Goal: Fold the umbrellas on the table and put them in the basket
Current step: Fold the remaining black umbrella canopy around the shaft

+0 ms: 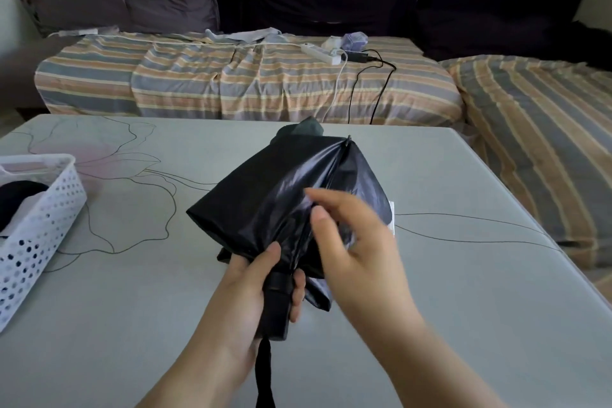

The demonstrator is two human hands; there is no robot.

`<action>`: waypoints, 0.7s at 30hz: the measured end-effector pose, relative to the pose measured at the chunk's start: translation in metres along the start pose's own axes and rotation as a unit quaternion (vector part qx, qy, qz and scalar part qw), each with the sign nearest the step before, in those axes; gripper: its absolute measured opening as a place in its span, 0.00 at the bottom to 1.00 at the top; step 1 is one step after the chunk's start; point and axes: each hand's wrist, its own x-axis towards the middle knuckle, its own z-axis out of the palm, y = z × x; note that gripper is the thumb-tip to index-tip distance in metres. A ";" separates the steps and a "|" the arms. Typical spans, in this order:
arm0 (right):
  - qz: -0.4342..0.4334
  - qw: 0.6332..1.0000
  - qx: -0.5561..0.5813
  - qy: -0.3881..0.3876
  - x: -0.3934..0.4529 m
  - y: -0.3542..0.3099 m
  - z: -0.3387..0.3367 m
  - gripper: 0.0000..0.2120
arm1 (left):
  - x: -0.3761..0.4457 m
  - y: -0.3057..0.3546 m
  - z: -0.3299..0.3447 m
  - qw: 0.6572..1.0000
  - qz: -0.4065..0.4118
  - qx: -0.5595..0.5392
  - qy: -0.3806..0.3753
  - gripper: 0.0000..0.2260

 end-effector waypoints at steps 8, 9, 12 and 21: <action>0.352 0.932 0.075 -0.035 0.014 0.018 -0.001 0.40 | -0.009 0.006 0.011 0.999 -0.036 0.010 -0.026 0.11; 0.355 0.925 0.126 -0.038 0.015 0.018 -0.001 0.41 | -0.010 0.006 0.010 0.999 -0.033 0.022 -0.035 0.11; 0.326 0.911 0.248 -0.038 0.016 0.014 -0.004 0.22 | -0.013 0.008 0.009 0.995 -0.032 0.075 -0.062 0.10; 0.286 0.933 0.146 0.165 0.020 0.026 -0.003 0.16 | -0.013 -0.002 0.003 0.909 0.127 0.382 0.110 0.30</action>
